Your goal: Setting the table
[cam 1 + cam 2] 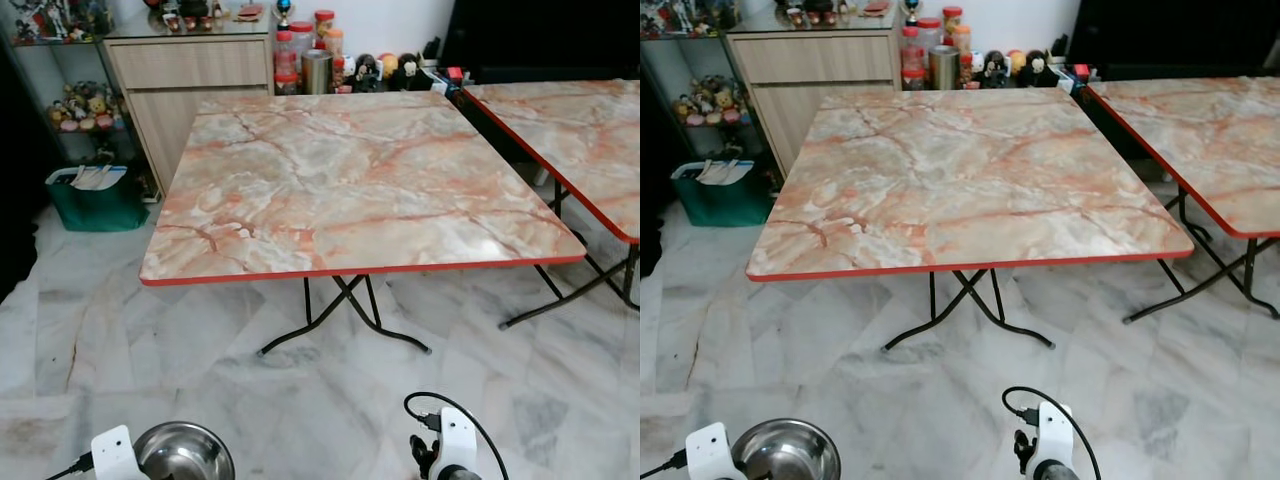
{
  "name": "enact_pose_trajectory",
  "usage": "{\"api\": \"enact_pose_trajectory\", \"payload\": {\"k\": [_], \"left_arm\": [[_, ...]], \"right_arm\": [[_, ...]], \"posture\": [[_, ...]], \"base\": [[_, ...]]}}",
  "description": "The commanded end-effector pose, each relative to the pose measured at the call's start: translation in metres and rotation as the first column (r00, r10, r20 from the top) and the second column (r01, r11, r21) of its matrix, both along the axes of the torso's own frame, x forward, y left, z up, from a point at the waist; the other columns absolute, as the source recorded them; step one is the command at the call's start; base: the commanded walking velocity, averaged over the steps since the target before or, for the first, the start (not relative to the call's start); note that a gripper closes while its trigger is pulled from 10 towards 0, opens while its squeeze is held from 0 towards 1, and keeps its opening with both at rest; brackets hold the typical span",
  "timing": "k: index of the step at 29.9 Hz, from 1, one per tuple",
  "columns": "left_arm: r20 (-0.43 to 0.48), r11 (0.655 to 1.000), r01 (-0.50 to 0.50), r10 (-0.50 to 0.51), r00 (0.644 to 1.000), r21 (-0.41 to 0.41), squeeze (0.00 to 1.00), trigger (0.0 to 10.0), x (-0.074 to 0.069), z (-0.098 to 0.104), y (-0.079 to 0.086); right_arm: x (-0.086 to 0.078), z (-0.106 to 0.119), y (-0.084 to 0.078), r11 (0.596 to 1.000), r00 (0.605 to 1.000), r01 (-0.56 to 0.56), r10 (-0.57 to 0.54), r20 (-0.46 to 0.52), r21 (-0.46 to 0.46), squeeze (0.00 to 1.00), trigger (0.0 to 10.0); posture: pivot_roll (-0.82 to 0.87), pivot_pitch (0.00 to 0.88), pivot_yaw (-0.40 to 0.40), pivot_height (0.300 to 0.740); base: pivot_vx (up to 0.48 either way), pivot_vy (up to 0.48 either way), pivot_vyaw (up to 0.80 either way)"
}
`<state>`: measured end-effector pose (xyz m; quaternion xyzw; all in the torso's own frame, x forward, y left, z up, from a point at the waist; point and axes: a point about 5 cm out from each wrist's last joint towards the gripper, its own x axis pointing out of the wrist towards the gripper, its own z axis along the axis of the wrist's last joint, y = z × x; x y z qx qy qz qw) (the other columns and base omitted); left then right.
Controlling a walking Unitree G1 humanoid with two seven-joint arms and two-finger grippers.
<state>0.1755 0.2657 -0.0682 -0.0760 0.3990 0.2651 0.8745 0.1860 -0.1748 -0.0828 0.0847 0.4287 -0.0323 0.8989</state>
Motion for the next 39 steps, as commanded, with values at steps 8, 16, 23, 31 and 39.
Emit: {"api": "enact_pose_trajectory", "payload": {"k": [8, 16, 23, 31, 39], "left_arm": [[0.027, 1.0, -0.004, 0.004, 1.0, 0.015, 0.0, 10.0, 0.0043, 0.0037, 0.0027], [0.04, 0.999, 0.015, -0.016, 0.999, 0.029, 0.0, 10.0, 0.0071, 0.0058, 0.0033], [0.044, 0.999, 0.023, -0.025, 0.999, 0.046, 0.0, 10.0, 0.008, 0.0075, 0.0061], [0.046, 0.999, 0.027, -0.029, 0.999, 0.046, 0.0, 10.0, 0.011, 0.0092, 0.0069], [0.061, 0.999, 0.025, -0.027, 0.998, 0.047, 0.0, 10.0, 0.0126, 0.0104, 0.007]], "right_arm": [[0.0011, 0.0007, -0.0017, 1.0, 1.0, 0.009, -0.009, 0.004, -0.002, 0.0, 10.0], [0.0009, 0.0005, -0.0006, 1.0, 1.0, 0.012, -0.012, 0.004, 0.003, 0.0, 10.0], [0.0003, 0.0001, 0.0008, 1.0, 1.0, 0.018, -0.018, 0.003, 0.014, 0.0, 10.0], [0.0004, 0.0001, 0.0016, 1.0, 1.0, 0.022, -0.022, 0.003, 0.016, 0.0, 10.0], [0.0006, 0.0002, 0.0021, 1.0, 1.0, 0.024, -0.024, 0.004, 0.019, 0.0, 10.0]], "posture": [[0.09, 0.0, 0.015, 0.74], [0.09, 0.0, 0.02, 0.74], [0.09, 0.0, 0.026, 0.74], [0.1, 0.0, 0.027, 0.74], [0.1, 0.0, 0.029, 0.74]], "base": [[0.0, 0.0, 0.0], [0.0, 0.0, 0.0], [0.357, 0.0, 0.0], [0.3, 0.0, 0.0], [0.0, 0.0, 0.0]]}}
